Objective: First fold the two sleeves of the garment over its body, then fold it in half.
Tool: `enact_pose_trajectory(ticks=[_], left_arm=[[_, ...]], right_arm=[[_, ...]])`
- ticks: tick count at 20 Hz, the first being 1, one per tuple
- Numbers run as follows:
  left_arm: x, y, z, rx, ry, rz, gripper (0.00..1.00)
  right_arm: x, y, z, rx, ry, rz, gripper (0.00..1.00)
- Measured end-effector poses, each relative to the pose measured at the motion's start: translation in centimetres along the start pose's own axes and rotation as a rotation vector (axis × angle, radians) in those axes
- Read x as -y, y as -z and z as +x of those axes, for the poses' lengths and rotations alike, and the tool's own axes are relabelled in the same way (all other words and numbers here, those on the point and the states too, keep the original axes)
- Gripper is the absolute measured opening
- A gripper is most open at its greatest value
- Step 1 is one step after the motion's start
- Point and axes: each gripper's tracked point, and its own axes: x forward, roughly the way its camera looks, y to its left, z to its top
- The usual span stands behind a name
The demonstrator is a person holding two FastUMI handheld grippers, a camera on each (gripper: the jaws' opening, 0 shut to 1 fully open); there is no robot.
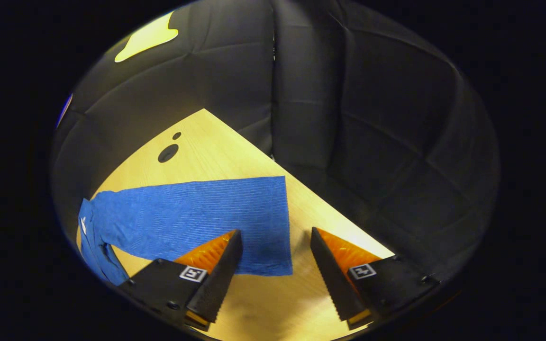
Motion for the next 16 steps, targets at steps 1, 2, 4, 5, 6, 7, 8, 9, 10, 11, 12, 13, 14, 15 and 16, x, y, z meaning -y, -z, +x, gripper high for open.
enact_pose_trajectory(ticks=[1,2,4,5,6,7,8,9,10,11,12,13,14,15,16], left_arm=[[0.0,0.1,0.1,-0.003,-0.002,-0.002,0.81],[0.0,0.3,0.2,-0.009,-0.002,-0.003,0.8],[0.0,0.4,0.3,-0.015,-0.003,-0.01,0.81],[0.0,0.4,0.2,-0.014,-0.003,-0.016,0.81],[0.0,0.4,0.0,-0.013,-0.004,-0.021,0.81],[-0.1,0.6,-0.1,-0.011,-0.005,-0.026,0.81],[-0.2,0.7,-0.2,-0.011,-0.006,-0.031,0.81],[-0.3,0.9,-0.4,-0.015,-0.007,-0.036,0.81],[-0.4,1.1,-0.5,-0.02,-0.007,-0.041,0.81],[-0.7,1.3,-0.6,-0.022,-0.012,-0.045,0.81],[-1.1,1.4,-0.8,-0.021,-0.018,-0.05,0.81],[-1.5,1.5,-1.0,-0.019,-0.024,-0.056,0.81],[-1.9,1.5,-1.2,-0.015,-0.034,-0.063,0.82],[-2.4,1.5,-1.4,-0.011,-0.043,-0.072,0.81],[-2.9,1.5,-1.7,-0.007,-0.051,-0.082,0.82]], right_arm=[[0.0,-0.2,0.2,-0.005,-0.007,-0.004,0.72],[-0.8,-0.2,0.8,-0.005,-0.029,0.006,0.57],[-1.7,-0.2,0.5,-0.044,-0.052,0.069,0.23],[-1.7,0.0,0.7,-0.072,-0.055,0.102,0.07],[-1.6,0.2,0.8,-0.103,-0.065,0.121,0.0],[-1.9,-0.1,0.7,-0.104,-0.084,0.131,0.01],[-2.4,0.2,0.6,-0.117,-0.133,0.133,0.01],[-2.8,0.2,0.2,-0.133,-0.17,0.143,0.01],[-3.5,0.5,-0.5,-0.146,-0.192,0.145,0.01],[-4.0,0.1,-1.0,-0.124,-0.195,0.127,0.01],[-4.7,-0.6,-1.3,-0.091,-0.195,0.11,0.01],[-5.6,-1.0,-1.8,-0.075,-0.213,0.099,0.0],[-6.6,-1.5,-2.8,-0.068,-0.236,0.086,0.0],[-7.9,-2.1,-3.6,-0.058,-0.258,0.066,0.0],[-9.1,-2.5,-4.5,-0.045,-0.277,0.038,0.0]])
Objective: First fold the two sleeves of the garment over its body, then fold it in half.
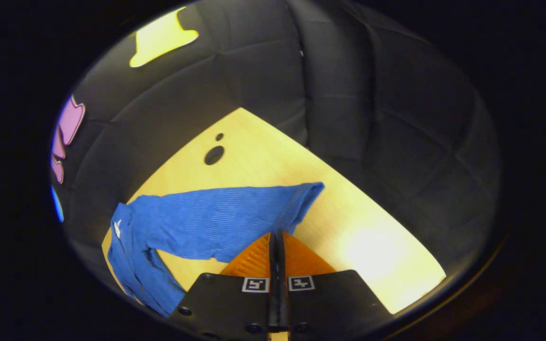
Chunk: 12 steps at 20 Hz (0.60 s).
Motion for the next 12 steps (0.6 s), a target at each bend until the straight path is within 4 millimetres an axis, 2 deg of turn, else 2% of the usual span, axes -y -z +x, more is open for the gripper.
enact_pose_trajectory(ticks=[1,2,6,9,10,12], left_arm=[[-0.5,0.1,-0.3,0.004,-0.005,-0.009,0.81],[-0.9,0.2,-0.6,0.005,-0.005,-0.016,0.81],[-3.6,1.5,-2.5,0.003,-0.05,-0.03,0.81],[-6.1,2.2,-4.5,0.007,-0.093,-0.05,0.81],[-7.3,2.5,-5.4,0.007,-0.109,-0.051,0.81],[-9.2,2.8,-7.0,0.013,-0.145,-0.049,0.81]], right_arm=[[-2.0,-0.5,-0.4,0.011,-0.027,-0.031,0.01],[-4.9,-0.5,-1.0,0.014,-0.069,-0.065,0.01],[-14.9,0.9,-2.5,0.008,-0.2,-0.179,0.0],[-22.4,3.1,-4.1,0.002,-0.306,-0.26,0.0],[-25.7,4.2,-5.1,-0.003,-0.353,-0.291,0.0],[-30.8,6.0,-6.2,-0.014,-0.419,-0.336,0.01]])
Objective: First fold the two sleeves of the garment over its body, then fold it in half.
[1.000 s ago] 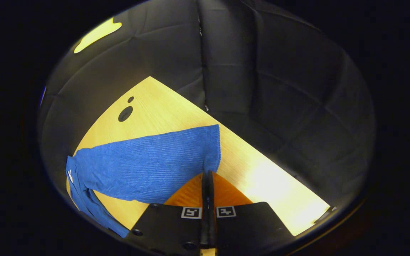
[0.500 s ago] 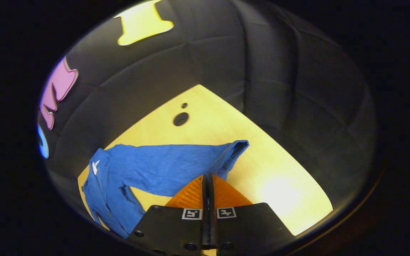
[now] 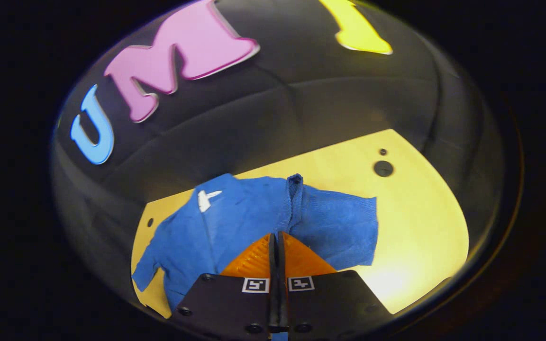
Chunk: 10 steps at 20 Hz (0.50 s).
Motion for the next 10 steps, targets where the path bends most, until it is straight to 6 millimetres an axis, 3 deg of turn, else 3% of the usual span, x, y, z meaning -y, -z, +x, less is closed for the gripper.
enact_pose_trajectory(ticks=[6,10], left_arm=[[-6.9,2.2,-3.2,-0.021,-0.13,-0.044,0.81],[-10.2,4.4,-3.7,-0.03,-0.189,-0.112,0.81]], right_arm=[[-15.0,2.3,3.6,-0.027,-0.169,-0.087,0.0],[-23.6,7.0,7.3,-0.073,-0.271,-0.111,0.0]])
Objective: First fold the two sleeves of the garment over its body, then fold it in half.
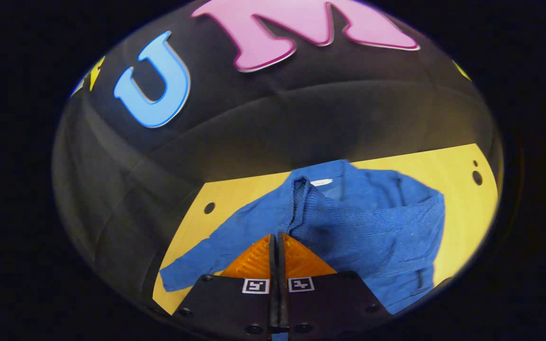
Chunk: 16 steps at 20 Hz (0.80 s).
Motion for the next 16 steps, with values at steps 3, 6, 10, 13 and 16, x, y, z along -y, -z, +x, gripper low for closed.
enact_pose_trajectory(ticks=[3,6,10,13,16], left_arm=[[-0.9,2.3,1.4,-0.042,-0.005,-0.042,0.81],[-2.2,5.0,2.8,-0.112,-0.019,-0.082,0.84],[-4.4,6.3,5.3,-0.1,-0.034,-0.16,0.83],[-8.0,7.2,8.8,-0.07,-0.084,-0.146,0.83],[-13.0,8.7,11.8,-0.097,-0.216,-0.102,0.83]], right_arm=[[-3.0,4.6,3.8,-0.044,-0.02,-0.028,0.0],[-2.9,8.0,6.9,-0.077,0.008,-0.024,0.34],[-1.8,8.7,7.2,-0.033,0.044,-0.11,0.84],[-2.1,7.1,5.8,0.072,0.039,-0.217,0.89],[-3.4,6.5,2.3,0.167,0.015,-0.264,0.99]])
